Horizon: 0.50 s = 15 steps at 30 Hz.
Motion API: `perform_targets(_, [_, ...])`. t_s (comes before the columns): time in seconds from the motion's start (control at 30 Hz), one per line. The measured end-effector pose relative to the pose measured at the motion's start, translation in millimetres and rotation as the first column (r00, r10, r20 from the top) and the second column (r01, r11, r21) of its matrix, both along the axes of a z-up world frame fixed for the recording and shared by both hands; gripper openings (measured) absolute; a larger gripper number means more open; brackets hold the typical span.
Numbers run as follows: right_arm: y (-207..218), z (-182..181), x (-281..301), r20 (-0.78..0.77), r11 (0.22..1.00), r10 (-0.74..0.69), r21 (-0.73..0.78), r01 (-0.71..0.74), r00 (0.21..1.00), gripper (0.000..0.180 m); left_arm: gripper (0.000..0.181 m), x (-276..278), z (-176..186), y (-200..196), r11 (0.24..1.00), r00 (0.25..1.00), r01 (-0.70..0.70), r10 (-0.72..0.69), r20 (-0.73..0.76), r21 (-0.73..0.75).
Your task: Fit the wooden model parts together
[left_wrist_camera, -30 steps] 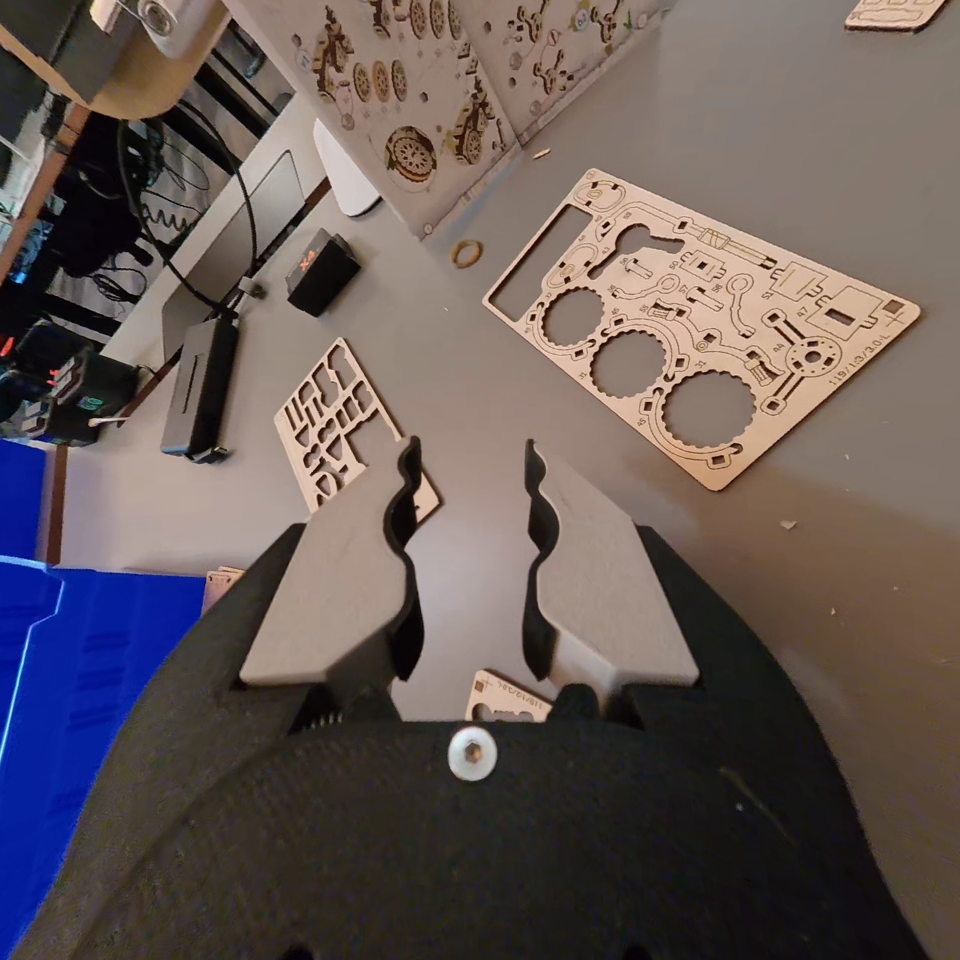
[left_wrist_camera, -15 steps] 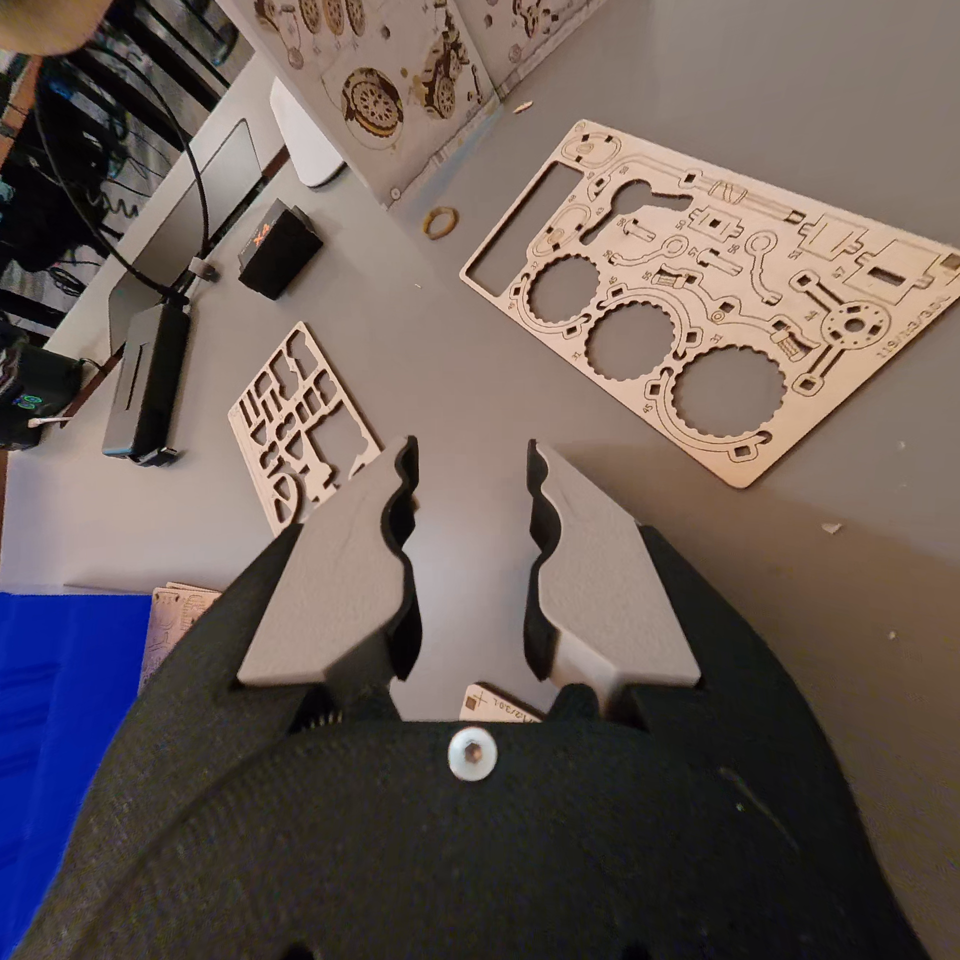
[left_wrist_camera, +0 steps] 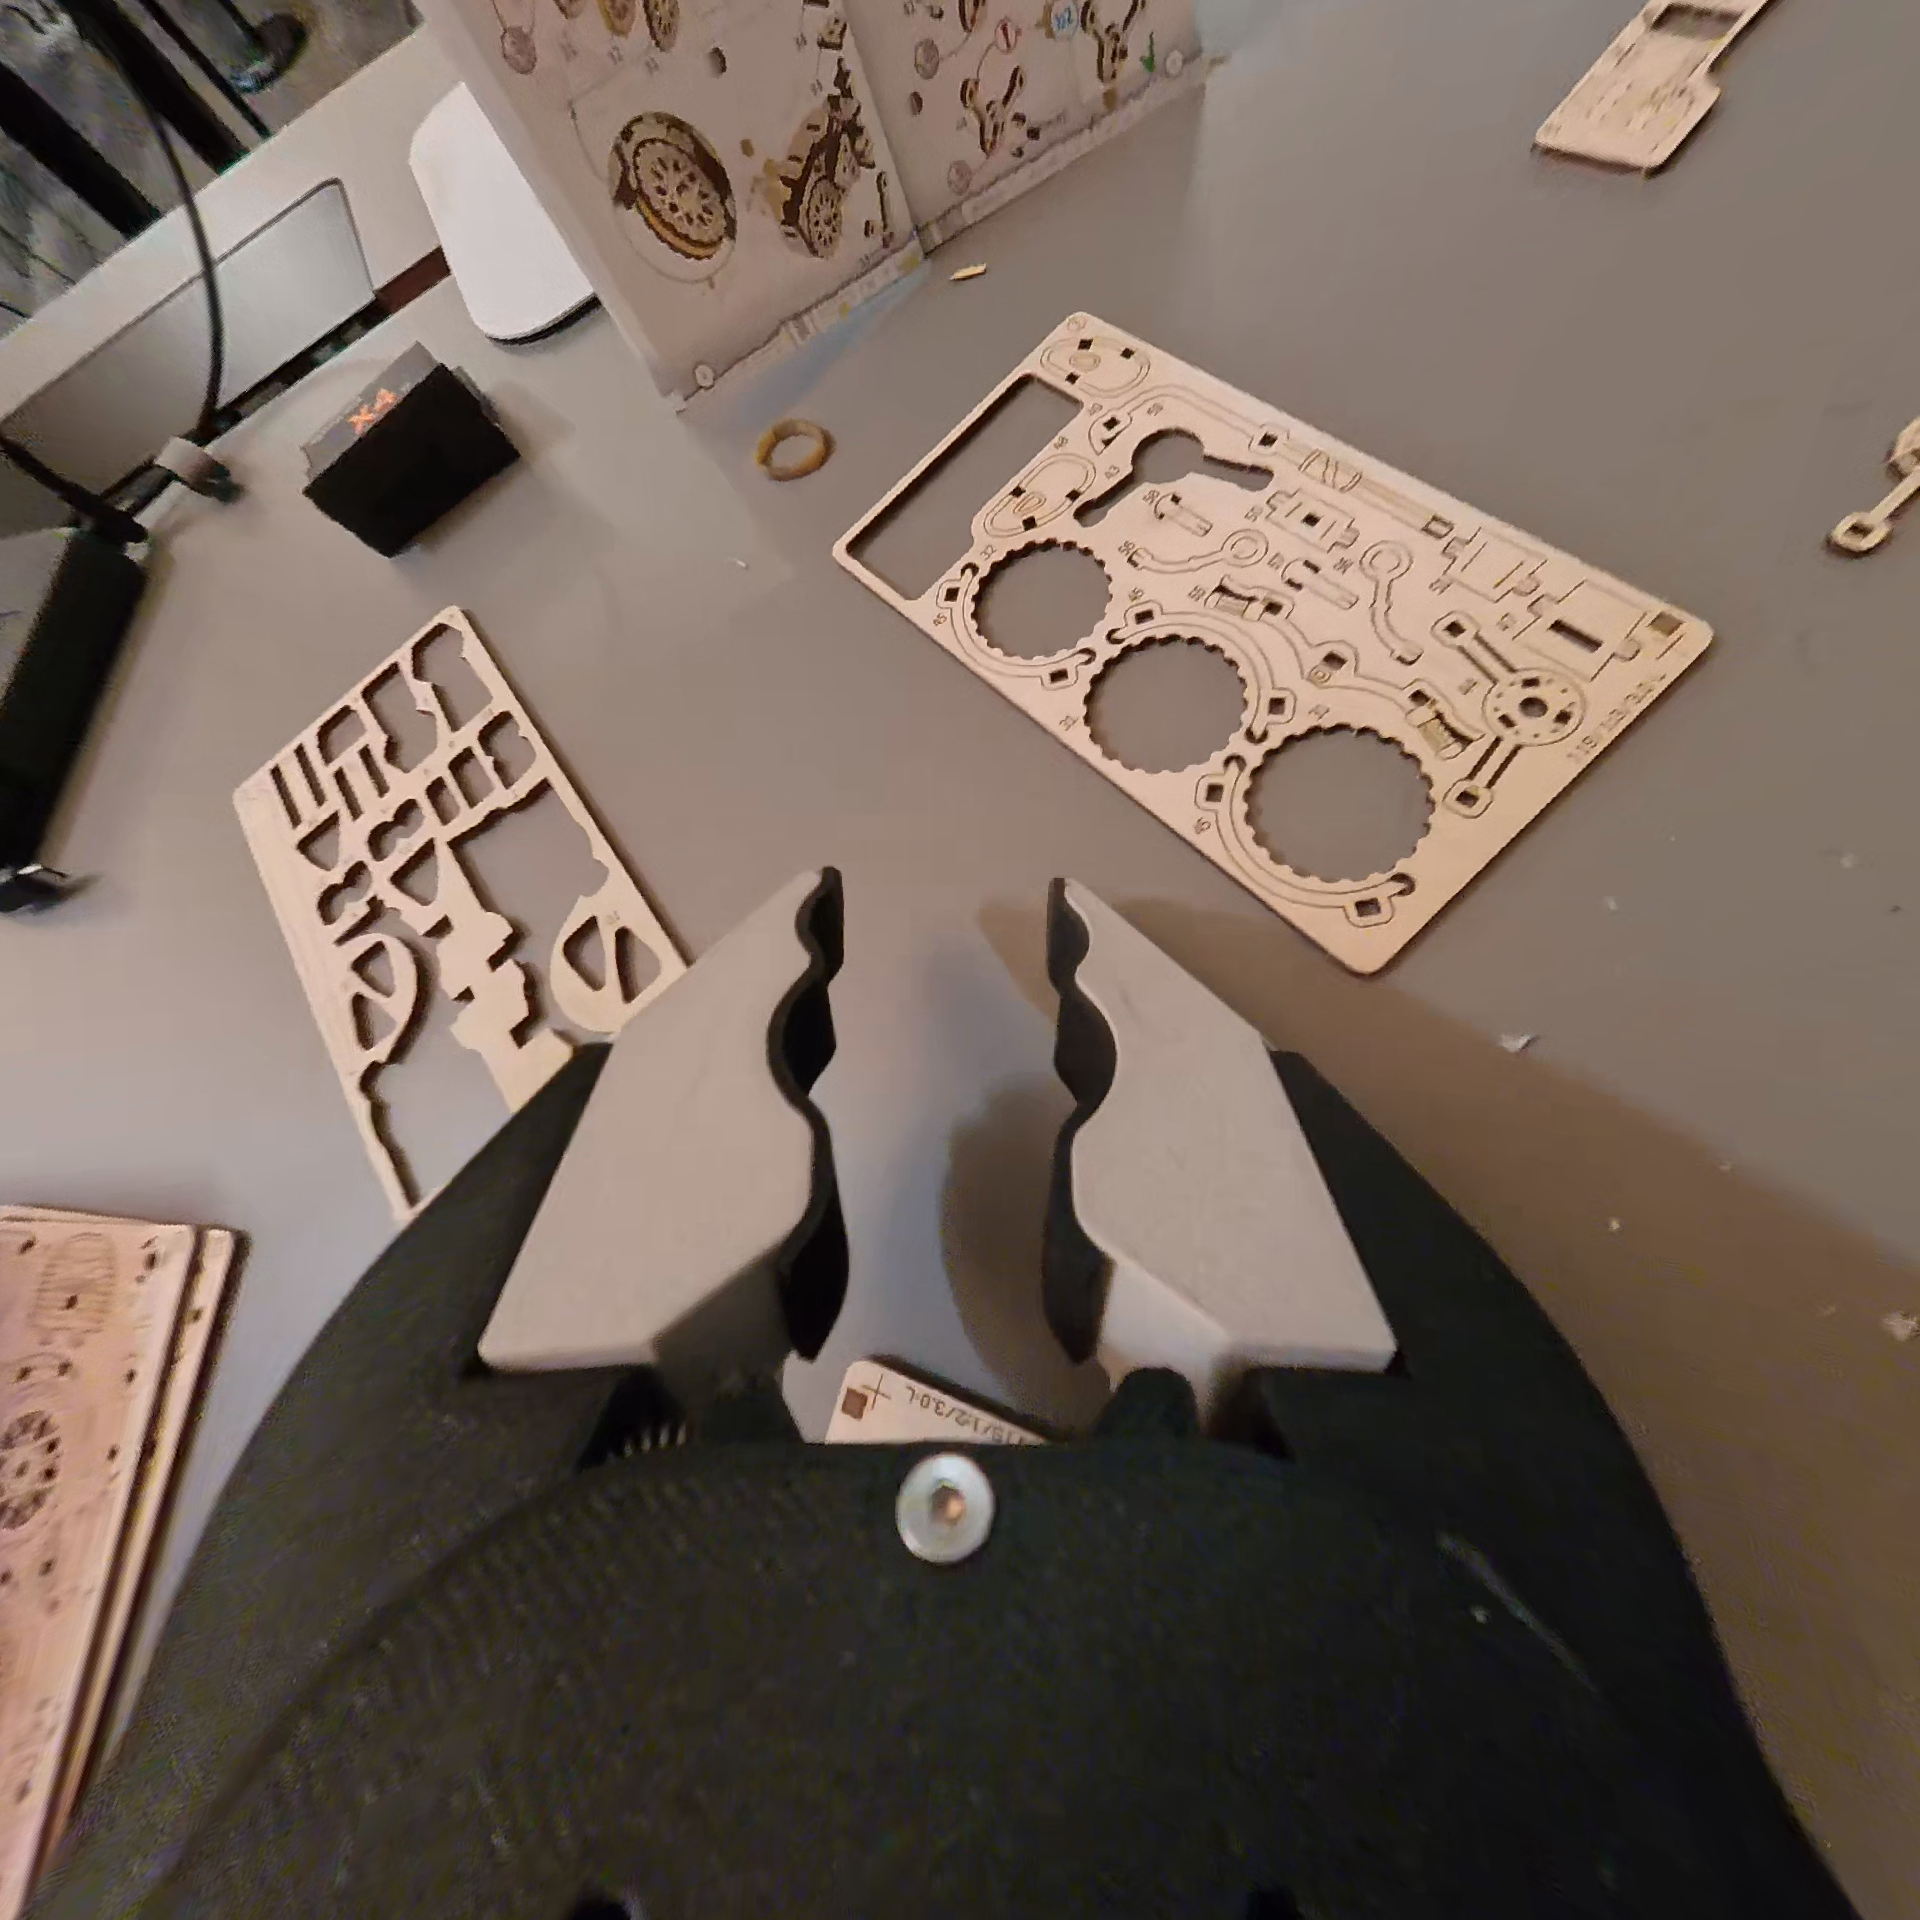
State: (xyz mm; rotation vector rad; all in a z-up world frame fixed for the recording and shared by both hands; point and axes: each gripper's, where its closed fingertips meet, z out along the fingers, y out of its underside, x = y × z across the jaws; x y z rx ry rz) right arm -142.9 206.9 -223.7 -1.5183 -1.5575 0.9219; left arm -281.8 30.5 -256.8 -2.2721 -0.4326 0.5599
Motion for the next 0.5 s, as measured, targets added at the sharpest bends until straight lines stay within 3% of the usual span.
perform_targets(0.27, [1.8, -3.9, 3.5, 0.019, 0.997, -0.006, -0.078, 0.008, 1.0, 0.036, 0.036, -0.1, 23.1, 9.2, 0.98, 0.999, 0.016, -0.022, 0.03, 0.199])
perform_targets(0.5, [-11.7, -3.2, -0.6, 0.016, 0.993, 0.046, -0.106, -0.044, 0.999, 0.042, 0.019, 2.5, 25.7, 9.9, 0.961, 0.996, 0.001, -0.025, 0.082, 0.278])
